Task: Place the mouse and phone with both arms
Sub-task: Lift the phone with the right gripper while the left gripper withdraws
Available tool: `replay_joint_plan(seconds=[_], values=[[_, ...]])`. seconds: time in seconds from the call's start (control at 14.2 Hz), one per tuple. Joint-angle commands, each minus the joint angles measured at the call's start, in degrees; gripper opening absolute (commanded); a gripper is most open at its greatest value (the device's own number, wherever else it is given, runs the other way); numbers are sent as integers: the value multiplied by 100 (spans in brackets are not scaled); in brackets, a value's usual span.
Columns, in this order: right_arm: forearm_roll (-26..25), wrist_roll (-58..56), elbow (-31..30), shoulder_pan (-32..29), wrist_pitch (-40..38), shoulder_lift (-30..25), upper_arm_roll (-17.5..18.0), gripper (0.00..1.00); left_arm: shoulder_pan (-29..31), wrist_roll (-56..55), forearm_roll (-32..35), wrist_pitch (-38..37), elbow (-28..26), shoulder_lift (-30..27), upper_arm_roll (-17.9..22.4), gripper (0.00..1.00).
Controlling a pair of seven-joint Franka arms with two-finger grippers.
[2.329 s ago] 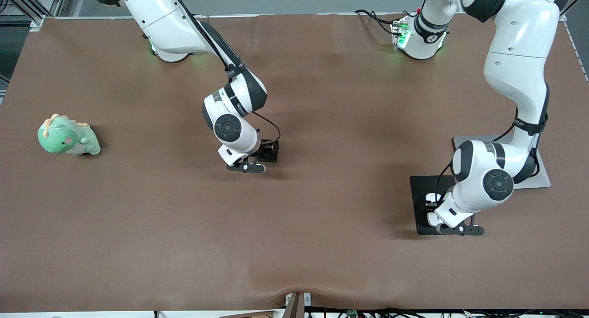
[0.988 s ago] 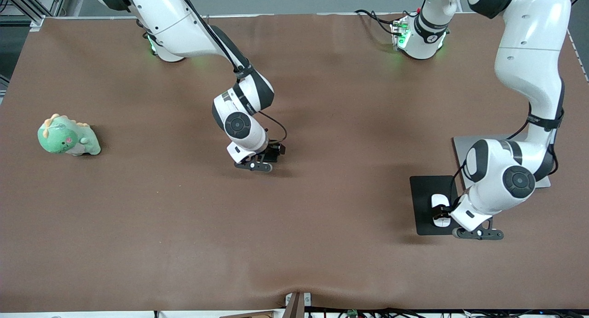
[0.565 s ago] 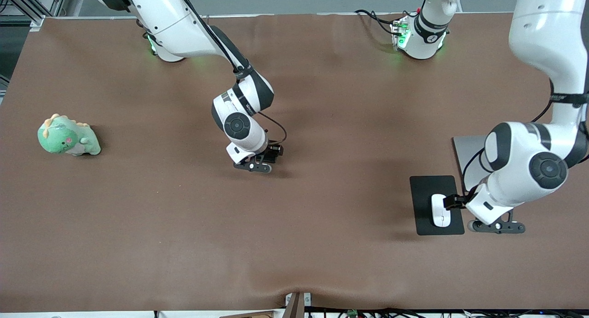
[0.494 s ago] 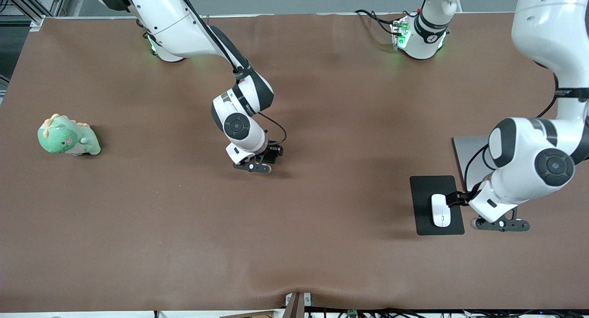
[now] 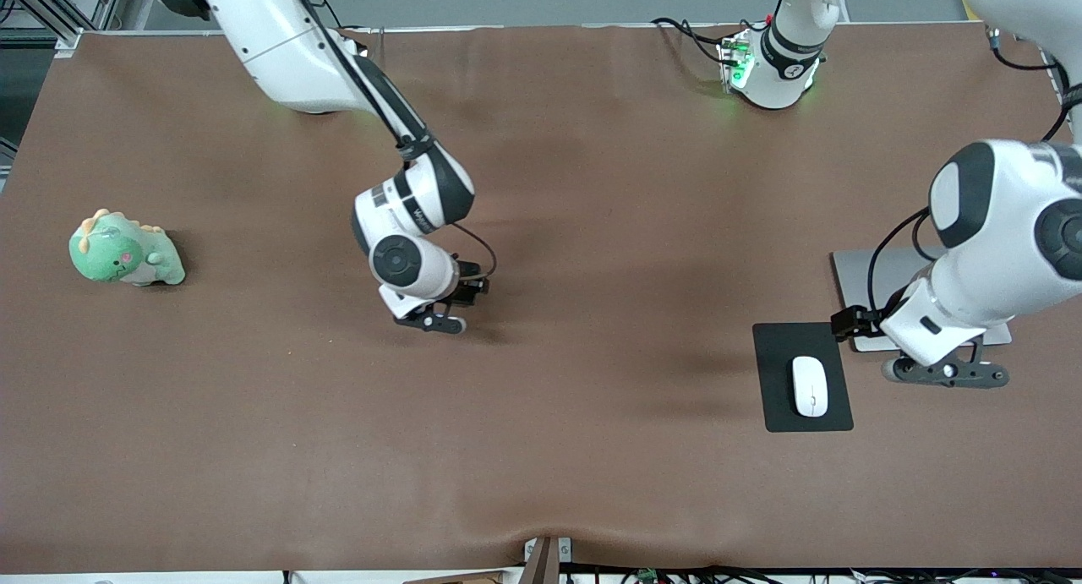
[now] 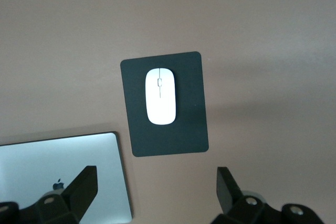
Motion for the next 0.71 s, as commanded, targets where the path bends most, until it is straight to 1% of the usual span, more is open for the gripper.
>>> replay_joint_plan(seconds=[0.0, 0.21, 0.35, 0.42, 0.49, 0.56, 0.64], values=[[78, -714, -727, -567, -99, -717, 67, 0, 54, -50, 124, -337, -110, -428, -31, 100], [17, -1635, -1352, -1129, -64, -1210, 40, 0, 63, -42, 55, -715, -110, -761, -23, 100], [8, -2182, -1599, -1630, -37, -1351, 40, 0, 72, -15, 28, -1407, -110, -1156, -14, 100], [-36, -2297, -1704, -1763, -37, -1387, 14, 0, 80, -15, -33, -1629, -118, -1358, -14, 100], [-262, -2394, -1809, -1921, -20, -1439, -4, 0, 19, -15, -182, -1735, -153, -1491, 73, 100], [-552, -2412, -1924, -2053, 15, -1483, -4, 0, -146, 2, -253, -1936, -162, -1710, 326, 100], [-772, -2447, -2081, -2193, 129, -1588, -4, 0, -487, 63, -280, -2138, -145, -1842, 721, 100]])
